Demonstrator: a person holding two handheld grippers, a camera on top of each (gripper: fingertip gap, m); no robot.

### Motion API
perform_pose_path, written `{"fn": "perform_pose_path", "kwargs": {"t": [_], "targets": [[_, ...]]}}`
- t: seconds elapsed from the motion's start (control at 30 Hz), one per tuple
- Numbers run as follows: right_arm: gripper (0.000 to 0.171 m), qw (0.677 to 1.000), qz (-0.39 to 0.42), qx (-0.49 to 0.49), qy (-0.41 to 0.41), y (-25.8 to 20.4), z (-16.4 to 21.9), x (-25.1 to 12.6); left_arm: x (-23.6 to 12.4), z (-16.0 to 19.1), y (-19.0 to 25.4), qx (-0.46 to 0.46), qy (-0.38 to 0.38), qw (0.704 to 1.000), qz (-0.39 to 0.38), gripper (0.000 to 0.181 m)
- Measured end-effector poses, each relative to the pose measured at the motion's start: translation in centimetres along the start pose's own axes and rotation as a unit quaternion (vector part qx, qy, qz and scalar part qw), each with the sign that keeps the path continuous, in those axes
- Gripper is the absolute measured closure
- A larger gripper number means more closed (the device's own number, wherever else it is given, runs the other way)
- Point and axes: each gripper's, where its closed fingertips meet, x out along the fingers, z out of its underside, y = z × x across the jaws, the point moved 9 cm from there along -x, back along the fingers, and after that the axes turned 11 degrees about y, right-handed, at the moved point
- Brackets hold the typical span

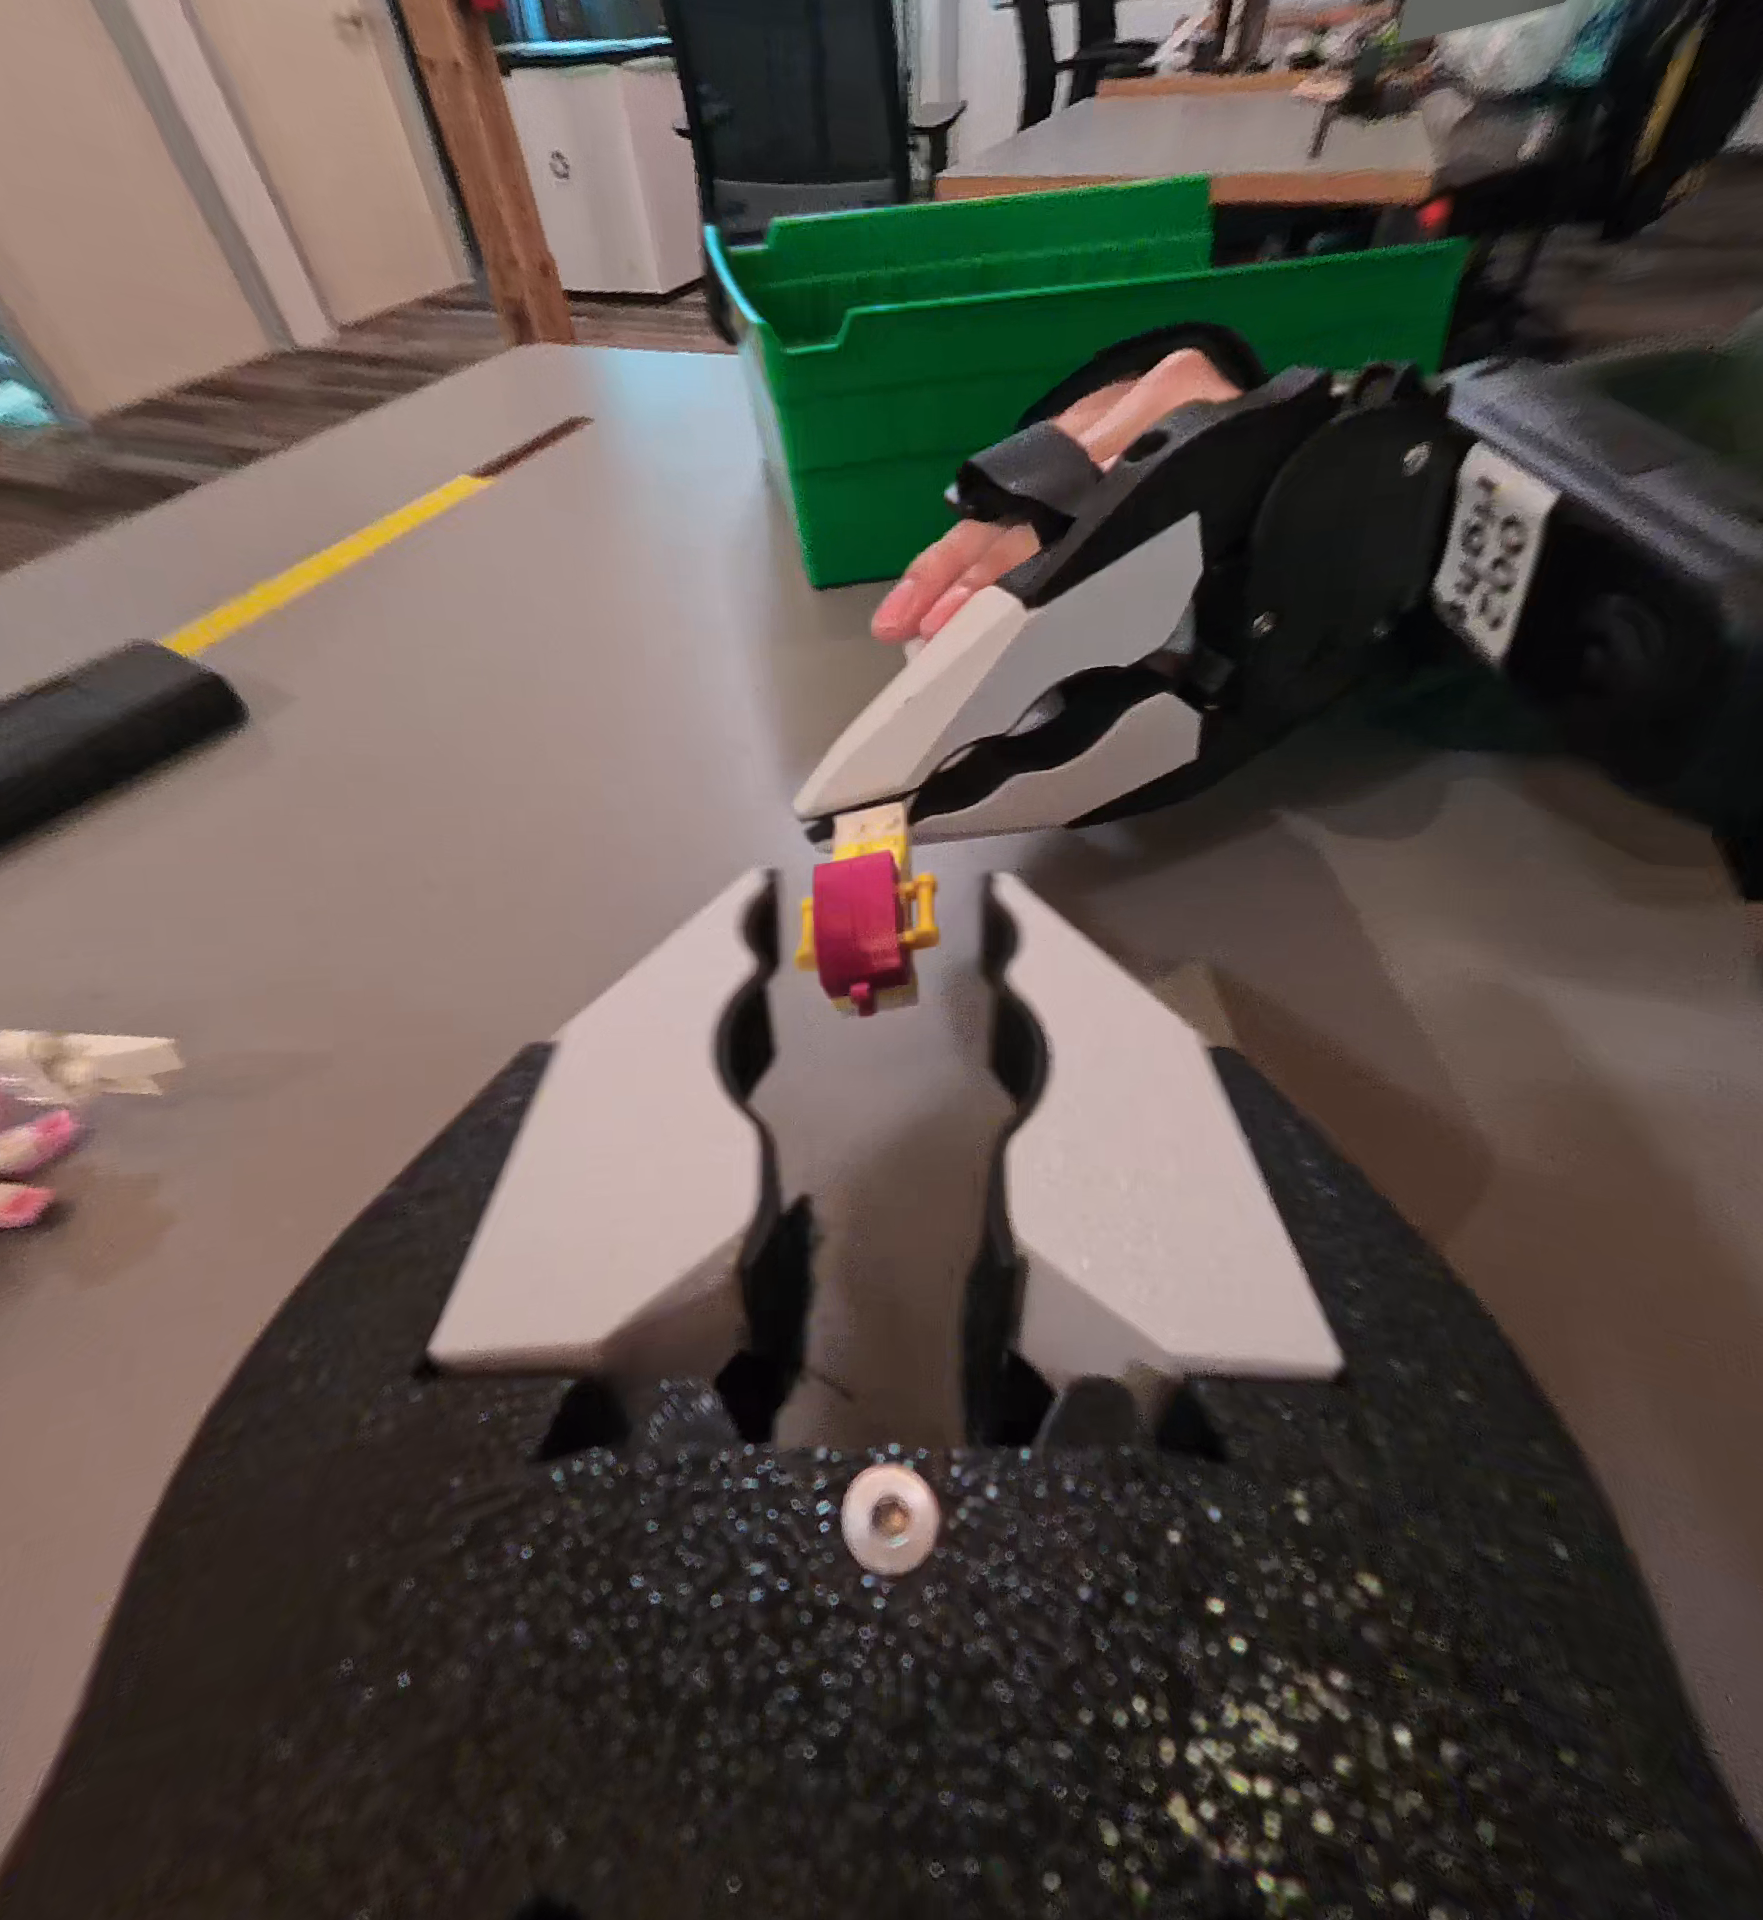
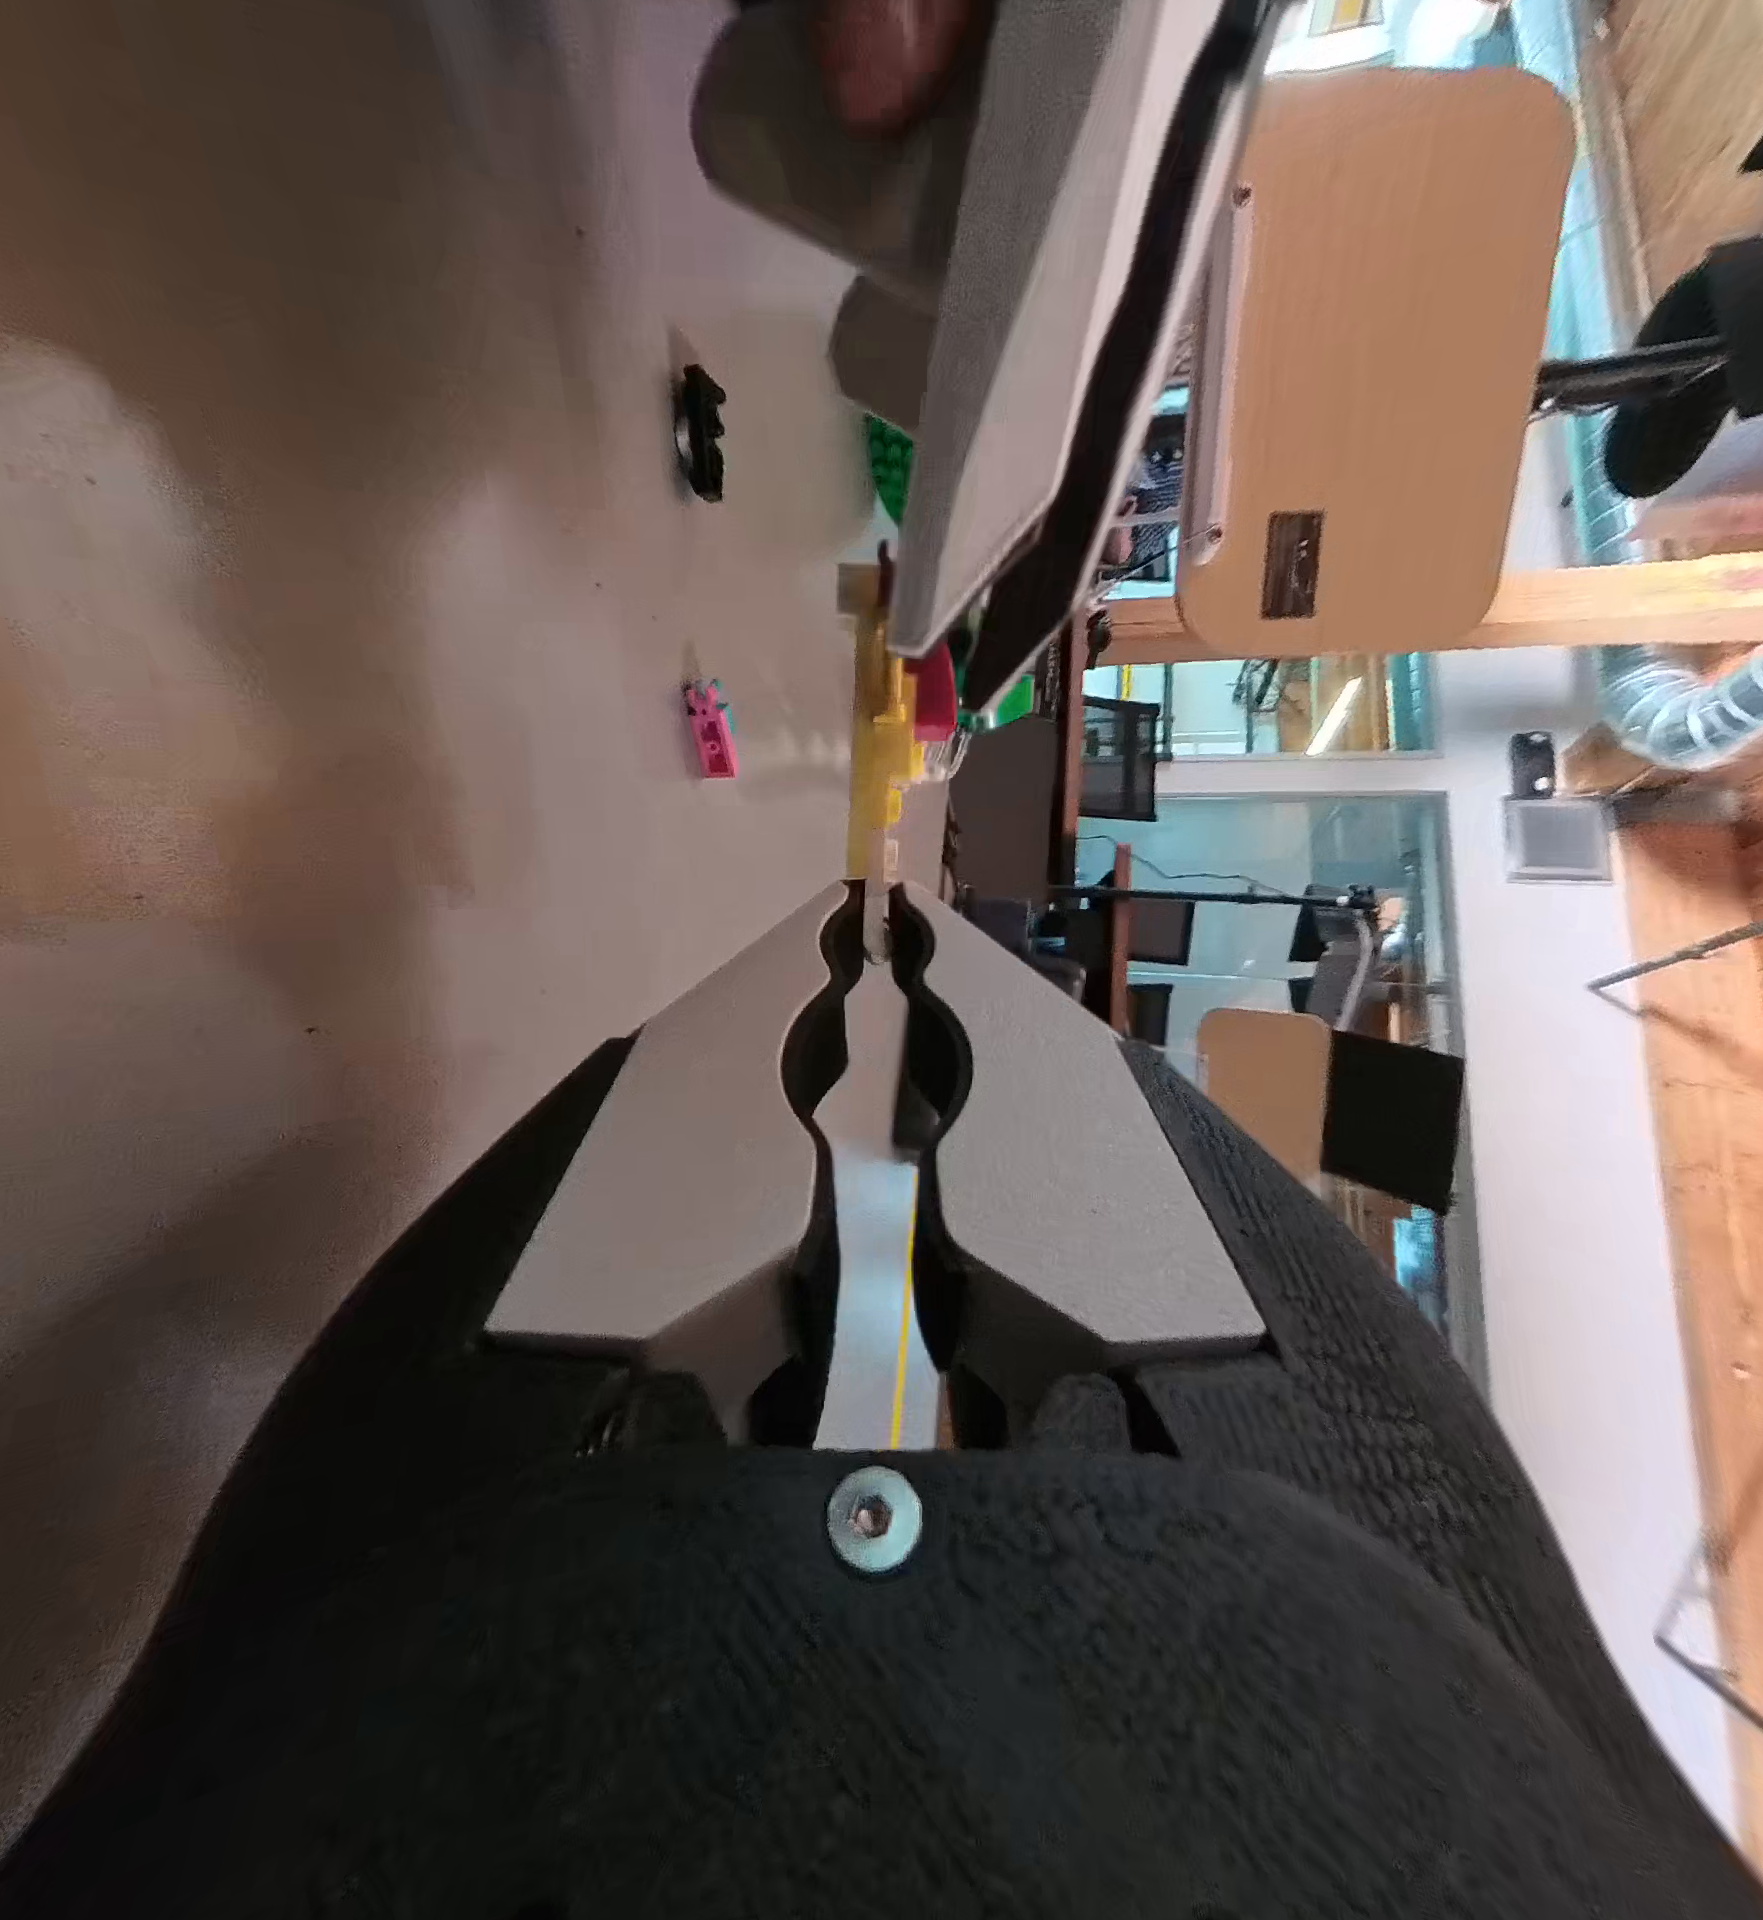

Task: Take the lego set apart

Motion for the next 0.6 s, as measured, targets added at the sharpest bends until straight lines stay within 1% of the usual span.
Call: {"fn": "perform_pose_path", "kwargs": {"t": [0.07,0.13,0.2,0.27,0.3,0.37,0.4,0.43,0.47,0.53,0.57,0.6], "targets": [[0.169,1.000,-0.006,0.006,-0.007,0.0,0.0,0.1,0.2,-0.2,0.3,0.074,-0.021,0.996,-0.040,0.123],[0.169,1.000,-0.013,0.004,-0.010,-0.1,0.0,0.2,0.6,0.0,1.0,0.168,-0.064,0.982,-0.058,0.128],[0.169,1.000,-0.018,-0.001,-0.009,-0.3,-0.2,0.3,1.4,0.7,1.8,0.231,-0.106,0.966,-0.048,0.137],[0.169,1.000,-0.025,-0.002,-0.009,-0.4,-0.4,0.3,2.1,1.4,2.1,0.274,-0.146,0.949,-0.057,0.144],[0.169,0.999,-0.031,-0.001,-0.011,-0.5,-0.4,0.4,2.2,1.6,2.0,0.298,-0.159,0.938,-0.074,0.155],[0.169,0.999,-0.024,0.031,-0.021,-0.4,-0.5,0.6,2.3,1.5,1.8,0.321,-0.172,0.926,-0.104,0.157],[0.169,0.997,-0.013,0.073,-0.025,0.0,-0.5,0.7,2.2,1.1,1.7,0.314,-0.164,0.927,-0.121,0.159],[0.170,0.990,0.006,0.136,-0.026,0.5,-0.4,0.8,2.0,0.8,1.5,0.309,-0.153,0.930,-0.131,0.160],[0.170,0.976,0.030,0.216,-0.018,1.3,-0.1,0.7,1.7,0.8,1.2,0.307,-0.155,0.928,-0.141,0.160],[0.170,0.921,0.076,0.381,0.007,3.1,1.3,0.1,1.4,1.1,0.9,0.304,-0.165,0.926,-0.149,0.161],[0.170,0.895,0.089,0.437,0.014,3.6,2.2,-0.3,1.3,1.0,0.8,0.307,-0.158,0.926,-0.153,0.160],[0.170,0.879,0.094,0.468,0.017,3.7,3.1,-0.6,1.3,0.8,0.8,0.306,-0.150,0.927,-0.158,0.161]]}}
